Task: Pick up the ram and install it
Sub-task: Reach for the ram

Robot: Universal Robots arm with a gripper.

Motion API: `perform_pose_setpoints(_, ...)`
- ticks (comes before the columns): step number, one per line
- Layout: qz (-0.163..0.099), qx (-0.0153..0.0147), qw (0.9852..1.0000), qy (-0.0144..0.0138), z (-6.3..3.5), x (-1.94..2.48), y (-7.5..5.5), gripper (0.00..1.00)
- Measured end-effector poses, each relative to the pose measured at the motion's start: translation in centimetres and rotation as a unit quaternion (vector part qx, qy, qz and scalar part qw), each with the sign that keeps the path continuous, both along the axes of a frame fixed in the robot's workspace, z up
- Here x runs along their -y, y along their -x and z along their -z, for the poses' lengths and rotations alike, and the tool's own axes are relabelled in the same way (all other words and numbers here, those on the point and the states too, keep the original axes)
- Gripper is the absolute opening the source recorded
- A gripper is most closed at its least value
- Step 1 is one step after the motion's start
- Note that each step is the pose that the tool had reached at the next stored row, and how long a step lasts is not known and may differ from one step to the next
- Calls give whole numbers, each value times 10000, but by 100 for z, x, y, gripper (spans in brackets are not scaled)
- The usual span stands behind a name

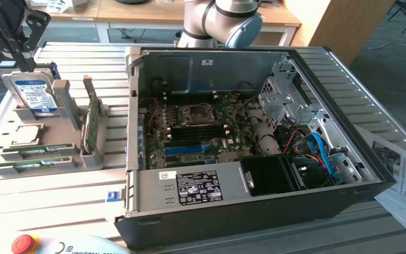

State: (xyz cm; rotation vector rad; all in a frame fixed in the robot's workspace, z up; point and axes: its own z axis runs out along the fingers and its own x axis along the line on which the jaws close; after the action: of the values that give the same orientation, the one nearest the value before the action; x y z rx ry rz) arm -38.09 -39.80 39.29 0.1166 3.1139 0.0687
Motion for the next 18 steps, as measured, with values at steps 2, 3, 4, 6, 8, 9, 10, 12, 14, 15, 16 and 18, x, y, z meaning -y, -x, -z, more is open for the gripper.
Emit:
perform_pose_setpoints(2, 0, 0, 10000, 0, 1, 0, 40, 11)
perform_pose_setpoints(3, 0, 0, 10000, 0, 0, 0, 58, 11)
perform_pose_setpoints(4, 0, 1, 10000, 0, 1, 0, 77, 11)
perform_pose_setpoints(6, 0, 0, 10000, 0, 0, 0, 114, 11)
perform_pose_setpoints(8, 0, 0, 10000, 0, 0, 0, 152, 11)
perform_pose_setpoints(9, 0, 0, 10000, 0, 0, 0, 171, 11)
perform_pose_setpoints(10, -1, 0, 10000, 0, 0, 0, 189, 11)
perform_pose_setpoints(12, 0, 0, 10000, 0, 1, 0, 224, 11)
perform_pose_setpoints(14, 0, 0, 10000, 0, 1, 0, 254, 11)
perform_pose_setpoints(15, 0, 0, 10000, 0, 0, 0, 257, 11)
perform_pose_setpoints(16, 0, 0, 10000, 0, 0, 0, 257, 11)
perform_pose_setpoints(18, -1, 0, 10000, 0, 1, 0, 257, 11)
